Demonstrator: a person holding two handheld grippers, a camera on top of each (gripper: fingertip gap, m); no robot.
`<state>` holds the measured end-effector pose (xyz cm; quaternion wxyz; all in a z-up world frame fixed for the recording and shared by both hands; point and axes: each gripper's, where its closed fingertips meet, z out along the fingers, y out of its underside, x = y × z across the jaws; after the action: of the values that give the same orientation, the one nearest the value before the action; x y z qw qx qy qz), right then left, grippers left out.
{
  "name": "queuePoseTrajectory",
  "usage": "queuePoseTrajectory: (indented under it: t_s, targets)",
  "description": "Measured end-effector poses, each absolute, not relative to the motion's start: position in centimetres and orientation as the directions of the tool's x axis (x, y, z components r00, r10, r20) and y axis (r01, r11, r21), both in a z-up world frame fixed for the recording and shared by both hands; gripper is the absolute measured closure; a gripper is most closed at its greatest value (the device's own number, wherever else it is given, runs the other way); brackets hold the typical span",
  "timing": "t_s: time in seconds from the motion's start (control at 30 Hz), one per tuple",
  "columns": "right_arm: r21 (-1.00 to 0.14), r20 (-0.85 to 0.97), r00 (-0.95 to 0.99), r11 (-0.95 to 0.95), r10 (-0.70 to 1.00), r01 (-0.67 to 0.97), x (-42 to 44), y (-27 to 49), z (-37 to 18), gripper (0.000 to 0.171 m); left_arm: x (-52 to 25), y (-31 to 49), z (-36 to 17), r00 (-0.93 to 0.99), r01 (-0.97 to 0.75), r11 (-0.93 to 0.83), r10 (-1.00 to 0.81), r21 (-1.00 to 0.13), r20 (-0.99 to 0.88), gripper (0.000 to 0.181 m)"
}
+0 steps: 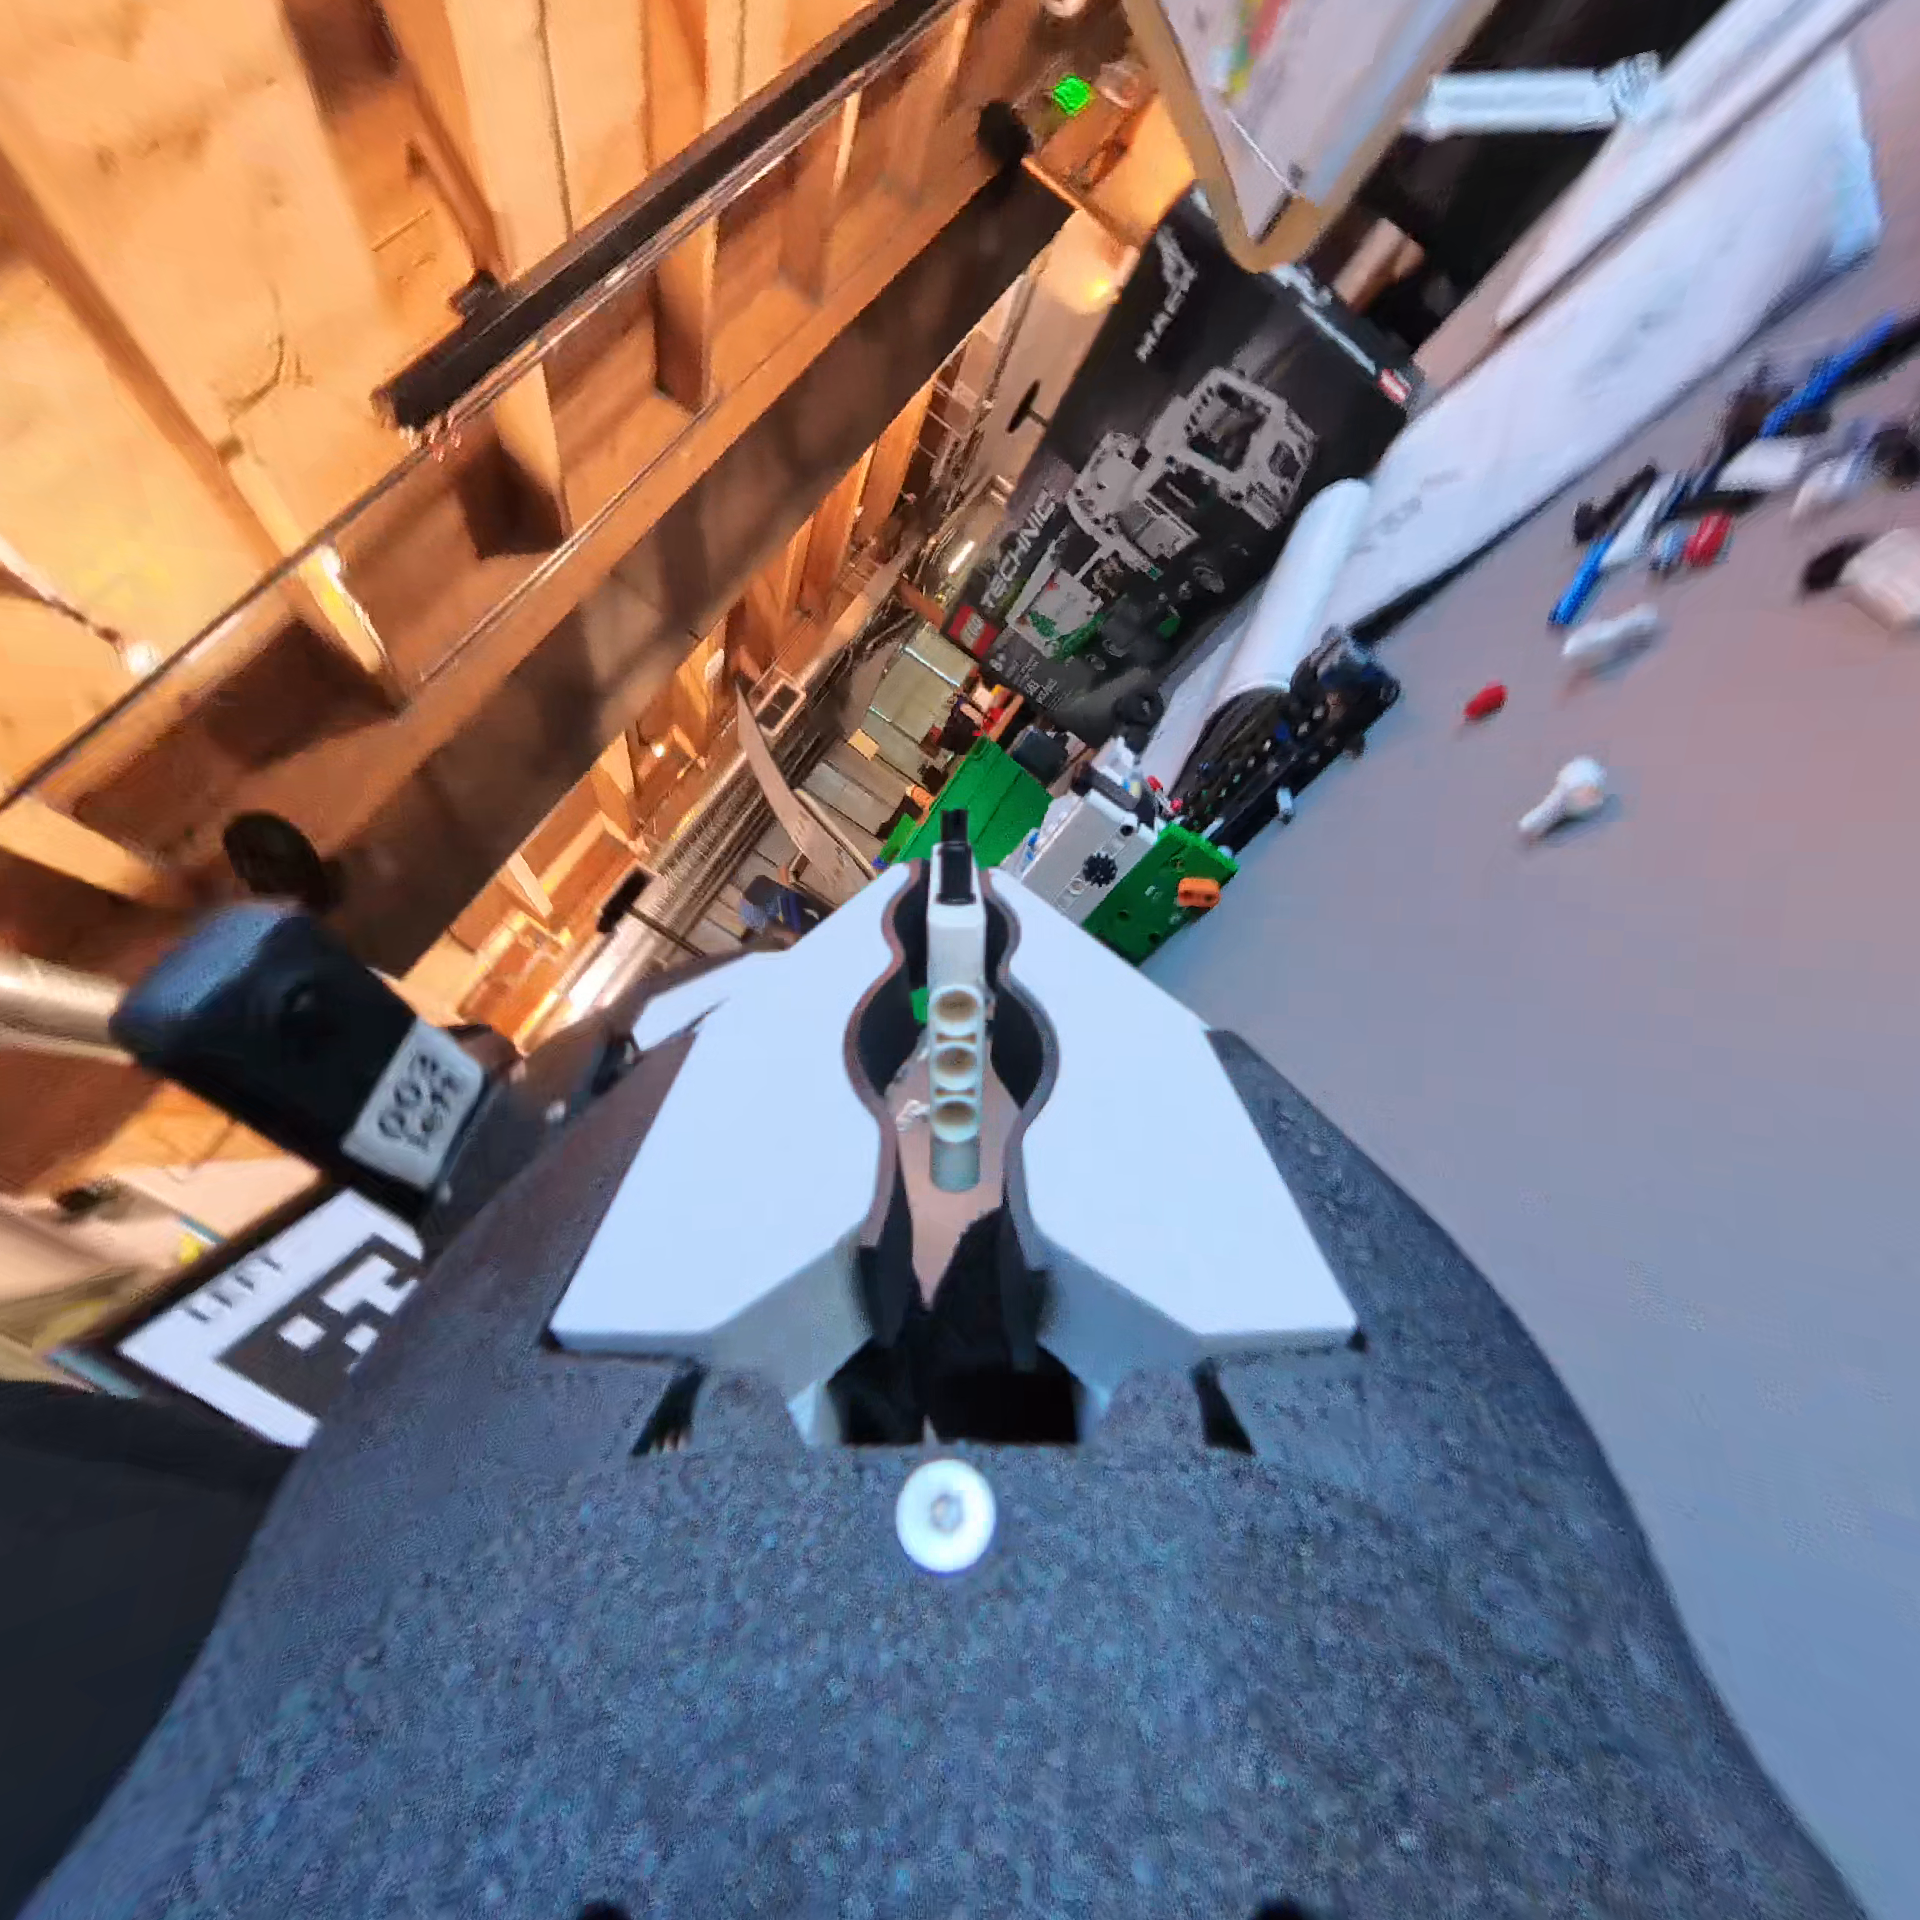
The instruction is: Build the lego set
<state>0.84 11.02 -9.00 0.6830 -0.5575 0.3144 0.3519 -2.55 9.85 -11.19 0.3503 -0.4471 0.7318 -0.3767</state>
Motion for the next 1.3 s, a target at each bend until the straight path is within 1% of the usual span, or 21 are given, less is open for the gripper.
queuePoseTrajectory:
  t_s: [0.03,0.07,0.13,0.2,0.27,0.33,0.37,0.4,0.5,0.57,0.77,0.9,0.97,1.0,1.1,1.13,1.2,1.3]
  targets:
    - [-0.51,-0.84,0.525,0.13,0.136,-0.85,0.3,11.8,-9.0,0.164,-2.4,10.3,-11.3,-0.302,-0.376,0.284,-0.937,-0.882,-0.173,0.126]
    - [-0.483,-0.852,0.501,0.143,0.152,-0.864,-0.1,12.4,-8.6,0.164,-2.4,10.5,-11.1,-0.268,-0.353,0.26,-0.948,-0.899,-0.169,0.134]
    - [-0.454,-0.865,0.479,0.172,0.151,-0.874,-0.5,13.4,-7.9,0.164,-2.3,11.5,-10.9,-0.195,-0.314,0.269,-0.957,-0.911,-0.215,0.134]
    - [-0.461,-0.863,0.487,0.186,0.134,-0.868,-0.4,14.1,-7.6,0.164,-2.5,12.3,-10.5,-0.17,-0.289,0.284,-0.955,-0.914,-0.243,0.133]
    - [-0.451,-0.87,0.471,0.154,0.144,-0.879,-0.7,14.9,-7.4,0.164,-2.6,12.9,-10.4,-0.179,-0.281,0.282,-0.954,-0.917,-0.239,0.131]
    - [-0.422,-0.883,0.439,0.126,0.168,-0.898,-0.7,15.6,-7.3,0.164,-2.7,13.2,-10.3,-0.207,-0.268,0.283,-0.95,-0.921,-0.232,0.13]
    - [-0.403,-0.889,0.418,0.114,0.187,-0.908,-0.8,15.9,-7.1,0.164,-2.8,13.3,-10.3,-0.225,-0.262,0.287,-0.947,-0.921,-0.23,0.125]
    - [-0.379,-0.895,0.393,0.106,0.213,-0.919,-0.8,16.1,-7.0,0.164,-2.9,13.5,-10.2,-0.24,-0.254,0.277,-0.946,-0.927,-0.217,0.124]
    - [-0.333,-0.911,0.319,-0.008,0.26,-0.943,-2.4,17.1,-7.4,0.164,-3.3,14.2,-9.5,-0.27,-0.205,0.212,-0.951,-0.955,-0.153,0.134]
    - [-0.322,-0.913,0.3,-0.038,0.277,-0.946,-3.1,17.5,-7.6,0.164,-3.5,14.6,-9.5,-0.31,-0.199,0.171,-0.945,-0.965,-0.104,0.135]
    - [-0.388,-0.906,0.356,-0.114,0.229,-0.915,-3.9,18.4,-8.7,0.164,-4.2,15.6,-10.7,-0.407,-0.23,0.122,-0.913,-0.966,-0.018,0.139]
    - [-0.39,-0.905,0.348,-0.148,0.244,-0.909,-4.3,18.3,-8.8,0.164,-4.7,16.4,-10.5,-0.473,-0.242,0.052,-0.878,-0.969,0.071,0.154]
    - [-0.406,-0.9,0.371,-0.127,0.23,-0.905,-4.0,18.4,-8.8,0.165,-4.7,16.9,-10.6,-0.463,-0.238,0.072,-0.885,-0.969,0.048,0.155]
    - [-0.42,-0.896,0.392,-0.111,0.208,-0.901,-3.6,18.5,-9.0,0.165,-4.6,17.1,-10.7,-0.45,-0.231,0.09,-0.893,-0.969,0.024,0.153]
    - [-0.426,-0.896,0.409,-0.08,0.171,-0.901,-2.9,18.8,-9.5,0.165,-4.3,17.4,-11.3,-0.402,-0.237,0.161,-0.914,-0.958,-0.054,0.133]
    - [-0.438,-0.891,0.425,-0.06,0.16,-0.897,-2.7,18.9,-9.5,0.164,-4.2,17.2,-11.6,-0.394,-0.239,0.182,-0.916,-0.954,-0.076,0.13]
    - [-0.491,-0.868,0.484,-0.054,0.112,-0.869,-2.6,19.0,-9.9,0.165,-4.0,16.9,-12.0,-0.37,-0.231,0.209,-0.922,-0.95,-0.112,0.129]
    - [-0.696,-0.718,0.695,-0.064,0.035,-0.716,-3.0,19.2,-9.7,0.164,-3.8,17.0,-11.9,-0.331,-0.211,0.214,-0.934,-0.954,-0.136,0.128]
